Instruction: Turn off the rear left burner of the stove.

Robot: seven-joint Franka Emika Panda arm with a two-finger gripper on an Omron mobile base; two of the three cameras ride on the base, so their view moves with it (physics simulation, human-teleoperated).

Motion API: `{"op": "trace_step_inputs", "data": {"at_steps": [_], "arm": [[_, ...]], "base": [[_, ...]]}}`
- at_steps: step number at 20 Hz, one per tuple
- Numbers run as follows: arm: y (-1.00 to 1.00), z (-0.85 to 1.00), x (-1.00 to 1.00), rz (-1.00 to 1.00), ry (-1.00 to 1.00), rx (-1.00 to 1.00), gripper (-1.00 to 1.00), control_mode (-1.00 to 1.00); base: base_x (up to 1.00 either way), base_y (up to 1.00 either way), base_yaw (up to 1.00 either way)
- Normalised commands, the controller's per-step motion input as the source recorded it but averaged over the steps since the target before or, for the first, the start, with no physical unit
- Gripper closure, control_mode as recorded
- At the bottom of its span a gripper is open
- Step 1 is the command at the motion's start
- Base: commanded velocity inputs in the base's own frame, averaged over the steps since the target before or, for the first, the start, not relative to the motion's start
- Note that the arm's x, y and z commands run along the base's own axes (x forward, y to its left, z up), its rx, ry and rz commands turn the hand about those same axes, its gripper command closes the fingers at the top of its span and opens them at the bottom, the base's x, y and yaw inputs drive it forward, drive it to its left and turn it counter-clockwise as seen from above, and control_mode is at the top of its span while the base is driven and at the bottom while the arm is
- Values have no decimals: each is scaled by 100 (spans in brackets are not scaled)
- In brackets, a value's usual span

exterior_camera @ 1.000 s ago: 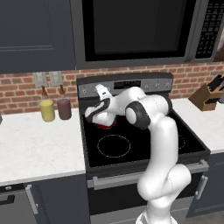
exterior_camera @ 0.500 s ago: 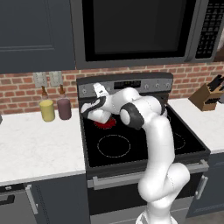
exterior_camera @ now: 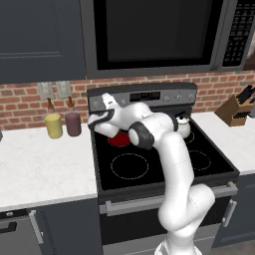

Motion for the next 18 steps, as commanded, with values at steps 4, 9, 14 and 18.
{"op": "trace_step_inputs", "data": {"at_steps": [4,9,14,18], "arm": [[6,-14,25,0,0,0,-100,-100],[0,-10,24,0,0,0,-100,-100],[-14,0,17,0,0,2,-100,-100],[-15,0,17,0,0,5,-100,-100]], "base": [[0,0,0],[0,0,0],[0,0,0],[0,0,0]]}}
